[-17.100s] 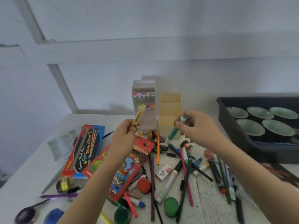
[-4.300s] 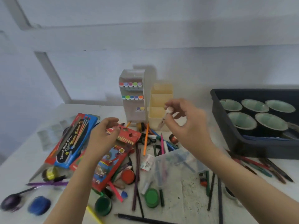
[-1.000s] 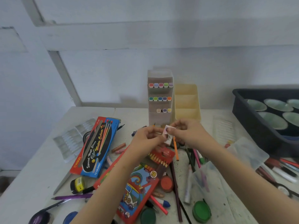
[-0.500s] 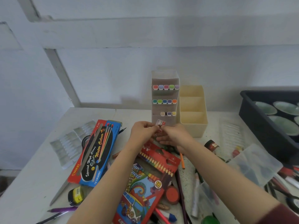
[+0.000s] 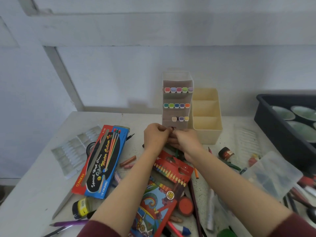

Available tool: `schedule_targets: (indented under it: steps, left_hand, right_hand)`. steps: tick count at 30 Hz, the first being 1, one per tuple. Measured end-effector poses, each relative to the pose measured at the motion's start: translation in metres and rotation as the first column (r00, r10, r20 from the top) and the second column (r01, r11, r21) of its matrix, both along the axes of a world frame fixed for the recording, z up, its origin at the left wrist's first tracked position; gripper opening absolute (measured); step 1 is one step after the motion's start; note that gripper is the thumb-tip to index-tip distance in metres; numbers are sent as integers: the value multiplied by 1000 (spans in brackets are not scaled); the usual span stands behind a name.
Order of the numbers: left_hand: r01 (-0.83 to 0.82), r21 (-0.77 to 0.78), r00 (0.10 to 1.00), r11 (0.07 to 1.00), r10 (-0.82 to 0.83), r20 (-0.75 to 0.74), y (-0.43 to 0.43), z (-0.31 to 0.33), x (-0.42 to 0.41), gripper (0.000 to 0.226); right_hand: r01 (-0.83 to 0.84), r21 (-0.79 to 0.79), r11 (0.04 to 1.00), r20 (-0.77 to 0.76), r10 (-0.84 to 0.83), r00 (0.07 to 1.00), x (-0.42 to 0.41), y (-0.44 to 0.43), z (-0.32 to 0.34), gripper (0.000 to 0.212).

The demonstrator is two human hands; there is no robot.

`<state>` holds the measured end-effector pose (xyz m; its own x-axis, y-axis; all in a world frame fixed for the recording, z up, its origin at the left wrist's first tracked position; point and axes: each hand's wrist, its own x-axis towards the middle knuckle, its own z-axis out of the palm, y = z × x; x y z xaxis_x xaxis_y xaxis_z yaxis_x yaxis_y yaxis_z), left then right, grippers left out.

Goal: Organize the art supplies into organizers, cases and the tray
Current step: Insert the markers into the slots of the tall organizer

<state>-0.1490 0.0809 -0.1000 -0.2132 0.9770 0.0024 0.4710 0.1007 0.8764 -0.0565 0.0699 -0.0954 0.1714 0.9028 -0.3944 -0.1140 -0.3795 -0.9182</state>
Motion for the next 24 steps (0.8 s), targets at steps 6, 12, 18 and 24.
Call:
schedule_targets:
  steps: [6, 12, 18, 24]
  left_hand:
    - [20, 57, 987, 998, -11, -161, -7, -3, -4, 17]
    - [95, -16, 941, 995, -95, -323, -17, -10, -15, 22]
    - [39, -33, 932, 999, -48, -359, -20, -12, -19, 15]
    - [118, -23, 945, 993, -119, -303, -14, -16, -22, 54]
  right_hand:
    - [-59, 23, 998, 53, 57, 997, -1, -6, 1, 25]
    - [-354, 111, 929, 681, 189, 707, 10, -15, 2, 30]
    - [-416, -21, 909, 775, 277, 567, 4, -4, 5, 22]
    - [-436, -117, 892, 518, 429, 740, -6, 6, 16, 26]
